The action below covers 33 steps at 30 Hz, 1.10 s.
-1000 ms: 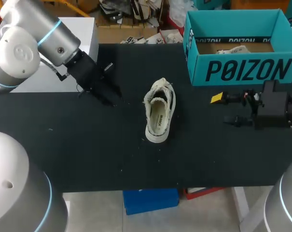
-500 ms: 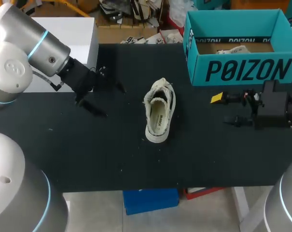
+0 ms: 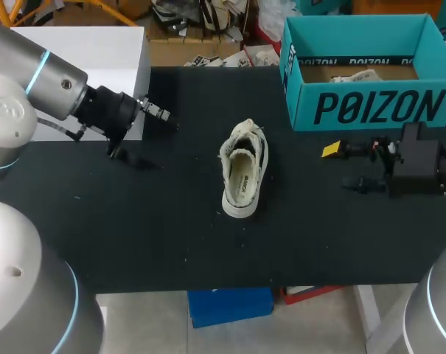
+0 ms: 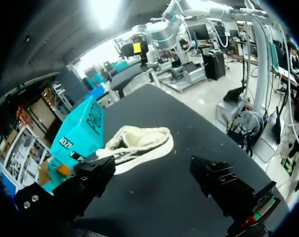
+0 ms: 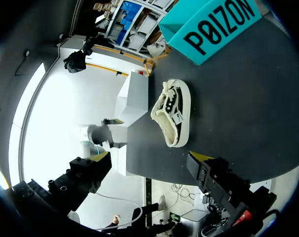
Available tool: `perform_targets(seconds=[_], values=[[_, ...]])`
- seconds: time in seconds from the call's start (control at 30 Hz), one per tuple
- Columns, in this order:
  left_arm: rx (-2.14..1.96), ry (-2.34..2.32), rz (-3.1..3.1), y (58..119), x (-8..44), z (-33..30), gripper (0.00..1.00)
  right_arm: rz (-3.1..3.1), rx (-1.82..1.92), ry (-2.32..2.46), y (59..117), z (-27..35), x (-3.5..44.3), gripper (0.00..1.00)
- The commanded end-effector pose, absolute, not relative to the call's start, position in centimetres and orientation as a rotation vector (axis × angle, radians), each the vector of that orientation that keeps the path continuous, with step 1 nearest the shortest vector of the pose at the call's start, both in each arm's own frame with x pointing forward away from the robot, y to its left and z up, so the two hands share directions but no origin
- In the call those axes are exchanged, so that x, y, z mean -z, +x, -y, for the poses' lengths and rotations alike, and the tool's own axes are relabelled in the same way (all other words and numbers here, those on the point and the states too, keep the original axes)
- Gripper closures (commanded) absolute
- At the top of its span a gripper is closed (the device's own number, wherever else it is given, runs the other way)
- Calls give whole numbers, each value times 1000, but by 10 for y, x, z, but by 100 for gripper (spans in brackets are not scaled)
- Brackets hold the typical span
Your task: Take the shoe out of the shoebox, open the shoe tongue, remove and reinsert the insole, then place the shoe into the shoebox
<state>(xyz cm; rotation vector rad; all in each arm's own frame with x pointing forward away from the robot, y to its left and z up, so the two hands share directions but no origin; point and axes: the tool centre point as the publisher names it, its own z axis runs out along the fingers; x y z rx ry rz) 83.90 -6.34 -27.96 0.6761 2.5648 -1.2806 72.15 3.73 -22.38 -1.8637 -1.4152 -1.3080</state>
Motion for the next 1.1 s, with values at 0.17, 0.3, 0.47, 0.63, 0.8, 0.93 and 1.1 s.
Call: perform_targets(seconds=[0.17,0.3,0.47,0.63,0.8,0.93,1.1], values=[[1311,329,-2647,822,282,43,0,1415,1307,-1865,721,-37,223,0],[1335,267,-2668,822,287,39,0,1415,1307,-1865,721,-37,223,0],[1333,240,-2663,824,290,34,0,1415,1307,-1865,721,-37,223,0],[1316,233,-2660,826,291,32,0,1415,1307,-1865,721,-37,223,0],[1316,233,-2660,826,291,32,0,1415,1307,-1865,721,-37,223,0],[1316,233,-2660,826,291,32,0,1429,1248,-1867,733,-32,221,0],[1316,233,-2660,826,291,32,0,1511,1163,-1891,752,-32,216,0]])
